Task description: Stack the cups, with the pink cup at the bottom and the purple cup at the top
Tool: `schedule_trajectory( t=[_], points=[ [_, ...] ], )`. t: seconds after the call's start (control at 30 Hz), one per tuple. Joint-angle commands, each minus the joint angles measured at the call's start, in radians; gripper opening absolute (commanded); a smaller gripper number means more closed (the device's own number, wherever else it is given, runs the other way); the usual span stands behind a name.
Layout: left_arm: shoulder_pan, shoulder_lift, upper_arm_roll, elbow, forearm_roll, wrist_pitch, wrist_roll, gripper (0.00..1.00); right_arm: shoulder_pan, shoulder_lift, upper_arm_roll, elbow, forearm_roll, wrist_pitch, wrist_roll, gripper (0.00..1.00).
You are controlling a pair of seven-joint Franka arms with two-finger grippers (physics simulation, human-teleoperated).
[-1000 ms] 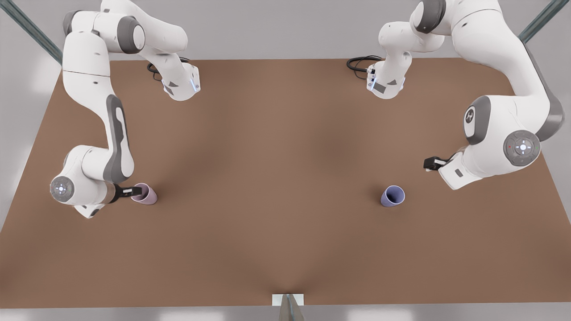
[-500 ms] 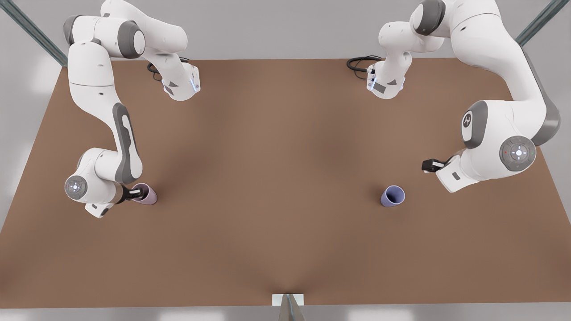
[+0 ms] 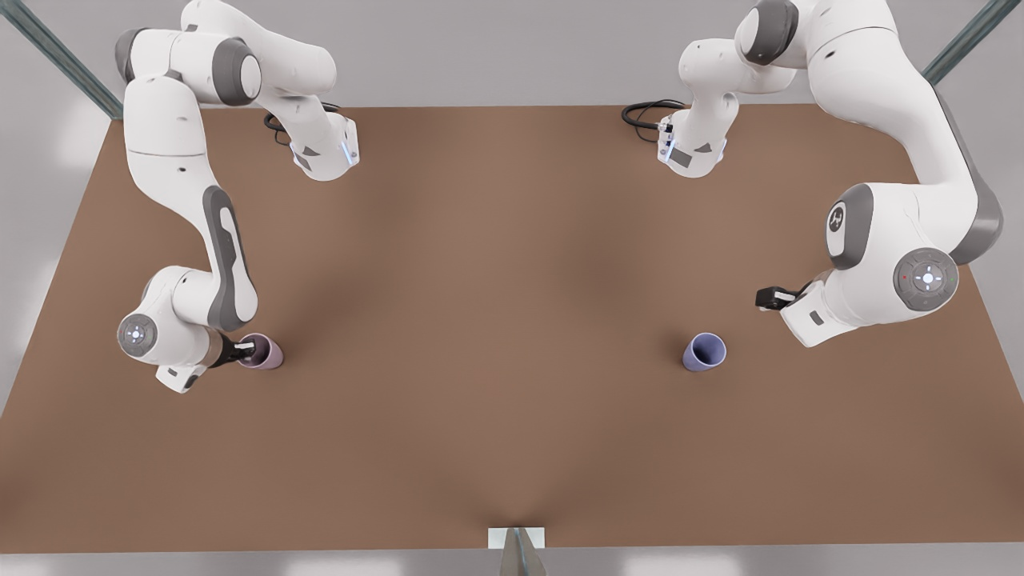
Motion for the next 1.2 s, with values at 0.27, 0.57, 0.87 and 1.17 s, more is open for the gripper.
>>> schedule_trajectory(
  t=[0.27, 0.57, 0.87, 1.17],
  points=[
    [-0.001, 0.002, 0.008, -0.044, -0.036, 0.073, -0.005, 1.0, 0.204, -0.098, 0.061, 0.03, 0.119, -0.079, 0.339, 0.21],
    [-0.003, 0.003, 0.029, -0.342, -0.119, 0.467, 0.003, 1.0, 0.66, 0.335, 0.089, 0.787, 0.185, -0.142, 1.322, 0.21],
    [-0.004, 0.04, 0.029, -0.581, -0.121, 0.848, 0.008, 1.0, 0.778, 0.588, 0.095, 0.982, 0.178, -0.05, 1.548, 0.21],
    [-0.012, 0.12, 0.026, -0.613, -0.121, 0.892, 0.006, 0.82, 0.79, 0.603, 0.09, 0.979, 0.177, -0.024, 1.56, 0.44]
  ],
)
